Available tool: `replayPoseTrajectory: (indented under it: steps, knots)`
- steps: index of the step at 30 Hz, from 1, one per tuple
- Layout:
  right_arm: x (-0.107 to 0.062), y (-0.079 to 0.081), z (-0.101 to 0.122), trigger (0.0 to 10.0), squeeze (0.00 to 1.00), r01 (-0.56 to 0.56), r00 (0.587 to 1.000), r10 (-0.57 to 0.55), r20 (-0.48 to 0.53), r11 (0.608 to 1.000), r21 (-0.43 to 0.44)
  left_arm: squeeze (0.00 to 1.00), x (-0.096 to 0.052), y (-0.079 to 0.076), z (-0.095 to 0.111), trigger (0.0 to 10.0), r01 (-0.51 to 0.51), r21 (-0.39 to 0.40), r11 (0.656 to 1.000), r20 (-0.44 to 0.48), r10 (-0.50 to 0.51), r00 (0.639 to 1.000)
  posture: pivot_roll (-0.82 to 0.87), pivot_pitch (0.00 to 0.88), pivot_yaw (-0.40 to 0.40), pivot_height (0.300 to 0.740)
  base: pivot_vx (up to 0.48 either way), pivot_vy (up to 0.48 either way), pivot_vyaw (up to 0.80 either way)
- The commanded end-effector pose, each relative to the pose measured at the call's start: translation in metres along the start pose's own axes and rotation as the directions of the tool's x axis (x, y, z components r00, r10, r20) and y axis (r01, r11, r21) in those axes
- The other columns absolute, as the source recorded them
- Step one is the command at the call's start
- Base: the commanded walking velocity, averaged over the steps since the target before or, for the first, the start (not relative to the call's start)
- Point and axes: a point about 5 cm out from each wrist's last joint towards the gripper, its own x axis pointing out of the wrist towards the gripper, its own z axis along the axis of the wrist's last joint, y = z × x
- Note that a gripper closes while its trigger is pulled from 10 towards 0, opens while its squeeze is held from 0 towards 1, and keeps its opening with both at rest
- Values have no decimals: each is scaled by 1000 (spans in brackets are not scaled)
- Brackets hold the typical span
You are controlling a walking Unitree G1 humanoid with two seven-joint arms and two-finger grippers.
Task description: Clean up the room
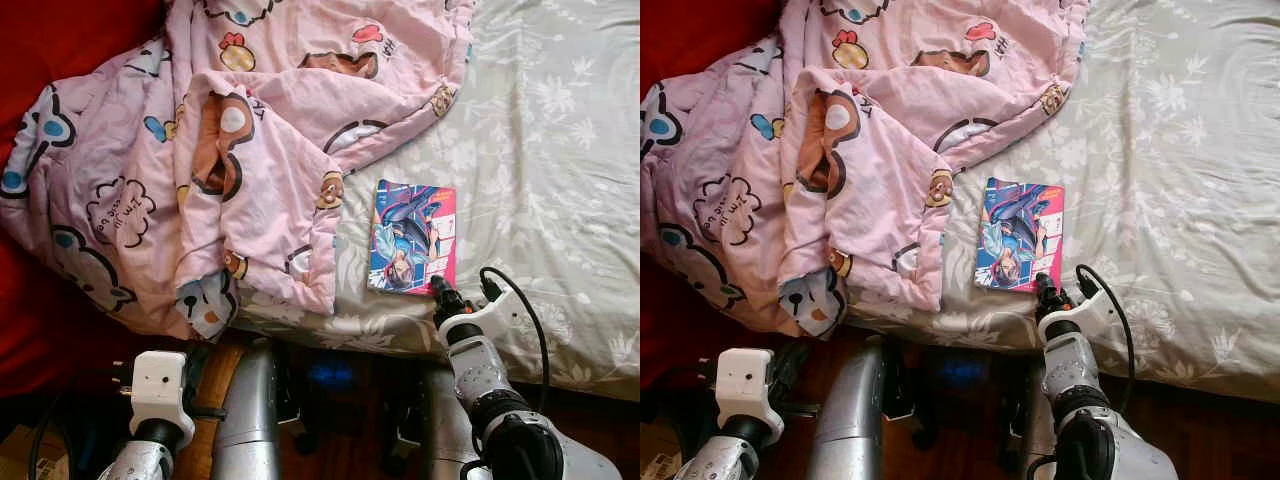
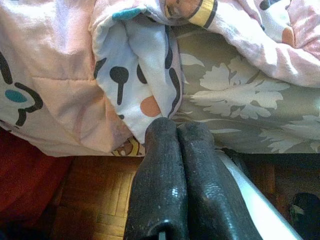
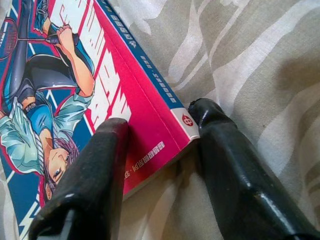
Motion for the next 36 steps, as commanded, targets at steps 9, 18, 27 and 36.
replayPoseTrajectory:
  steps: [9, 18, 27, 36]
  knots:
    - [-6, -7, -18, 0, 0, 26, 998, -26, -56, 1000, -6, 0, -2, 0, -11, 10000, -6, 1, 1000, -51, 6, 999, 211, 451, 33, 615, 0, 0, 0]
    - [-7, -3, -14, 0, 0, -20, 1000, 21, 5, 994, -110, 0, 8, -3, -14, 10000, 0, -7, 1000, -47, -1, 999, 177, 419, 20, 615, 0, 0, 0]
    - [-14, -8, -16, 0, 0, -59, 998, 63, 12, 972, -228, 0, 22, -7, -14, 10000, 3, -16, 1000, -29, -4, 1000, 147, 384, 3, 615, 0, 0, 0]
    - [-38, -35, -11, 0, 0, 176, 963, -110, 245, 948, -265, 0, 38, -7, -15, 10000, 0, -15, 1000, -5, 0, 1000, 113, 326, -17, 615, 0, 0, 0]
